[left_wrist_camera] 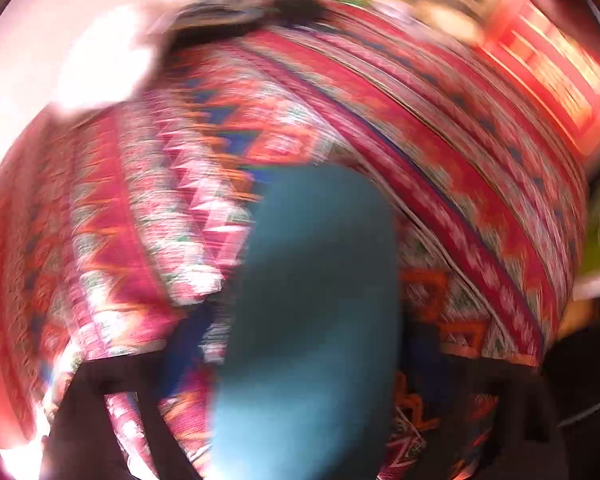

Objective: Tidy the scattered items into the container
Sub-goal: 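Carry the teal case toward the box with left while right carries the red cone, then drop the teal case into the box with left while right drops the red cone in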

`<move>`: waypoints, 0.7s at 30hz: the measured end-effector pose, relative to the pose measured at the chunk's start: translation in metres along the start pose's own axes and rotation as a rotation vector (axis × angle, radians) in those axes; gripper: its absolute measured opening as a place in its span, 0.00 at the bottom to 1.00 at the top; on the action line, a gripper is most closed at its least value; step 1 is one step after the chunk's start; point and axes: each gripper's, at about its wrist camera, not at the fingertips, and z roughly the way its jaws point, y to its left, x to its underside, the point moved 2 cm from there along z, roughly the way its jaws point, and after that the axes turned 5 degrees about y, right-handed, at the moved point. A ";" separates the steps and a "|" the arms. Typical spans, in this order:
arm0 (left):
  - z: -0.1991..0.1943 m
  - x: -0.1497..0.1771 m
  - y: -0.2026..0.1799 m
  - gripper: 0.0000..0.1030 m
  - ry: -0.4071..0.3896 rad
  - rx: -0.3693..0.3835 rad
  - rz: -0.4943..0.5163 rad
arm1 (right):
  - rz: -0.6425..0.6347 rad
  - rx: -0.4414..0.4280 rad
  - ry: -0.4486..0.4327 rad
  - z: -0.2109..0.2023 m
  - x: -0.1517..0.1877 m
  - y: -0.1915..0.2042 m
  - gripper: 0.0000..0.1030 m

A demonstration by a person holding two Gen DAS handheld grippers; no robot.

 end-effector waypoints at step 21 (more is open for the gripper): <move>-0.269 0.062 0.291 0.66 -0.619 -0.210 -0.721 | -0.243 -0.007 -0.032 0.006 0.027 0.096 0.32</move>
